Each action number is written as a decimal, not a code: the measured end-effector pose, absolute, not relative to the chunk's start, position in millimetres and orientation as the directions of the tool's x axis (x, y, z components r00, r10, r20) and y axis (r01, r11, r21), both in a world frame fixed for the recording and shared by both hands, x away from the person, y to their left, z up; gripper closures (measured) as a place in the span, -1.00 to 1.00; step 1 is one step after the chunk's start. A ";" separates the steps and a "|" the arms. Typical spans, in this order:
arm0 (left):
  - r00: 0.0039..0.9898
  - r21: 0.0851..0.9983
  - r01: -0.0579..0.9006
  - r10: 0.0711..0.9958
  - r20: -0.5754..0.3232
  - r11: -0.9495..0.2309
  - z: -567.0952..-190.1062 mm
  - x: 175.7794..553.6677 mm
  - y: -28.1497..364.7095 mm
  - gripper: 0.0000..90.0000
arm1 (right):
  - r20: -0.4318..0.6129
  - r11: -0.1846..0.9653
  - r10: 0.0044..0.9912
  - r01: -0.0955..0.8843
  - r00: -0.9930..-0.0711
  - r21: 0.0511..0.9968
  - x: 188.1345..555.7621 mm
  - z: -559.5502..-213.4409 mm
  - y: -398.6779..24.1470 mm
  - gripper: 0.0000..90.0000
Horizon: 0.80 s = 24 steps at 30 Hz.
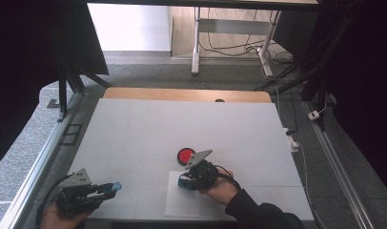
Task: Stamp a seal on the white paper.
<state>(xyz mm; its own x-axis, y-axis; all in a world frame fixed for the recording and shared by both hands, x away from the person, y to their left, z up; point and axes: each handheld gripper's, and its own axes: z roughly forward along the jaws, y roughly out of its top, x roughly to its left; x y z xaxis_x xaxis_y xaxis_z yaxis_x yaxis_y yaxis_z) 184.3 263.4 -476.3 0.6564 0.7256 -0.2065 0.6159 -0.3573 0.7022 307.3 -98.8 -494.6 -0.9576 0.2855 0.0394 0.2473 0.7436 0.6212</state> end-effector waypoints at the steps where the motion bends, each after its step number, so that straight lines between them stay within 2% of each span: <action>1: 0.657 0.701 0.616 0.725 -0.207 -0.358 -476.3 184.3 263.5 0.52 | 0.038 0.744 0.285 0.246 -0.958 0.621 307.1 -494.5 -98.6 0.59; 24: 0.659 0.699 0.617 0.722 -0.210 -0.360 -476.5 184.8 263.3 0.52 | 0.023 0.702 0.278 0.219 -0.960 0.677 305.1 -474.2 -105.6 0.59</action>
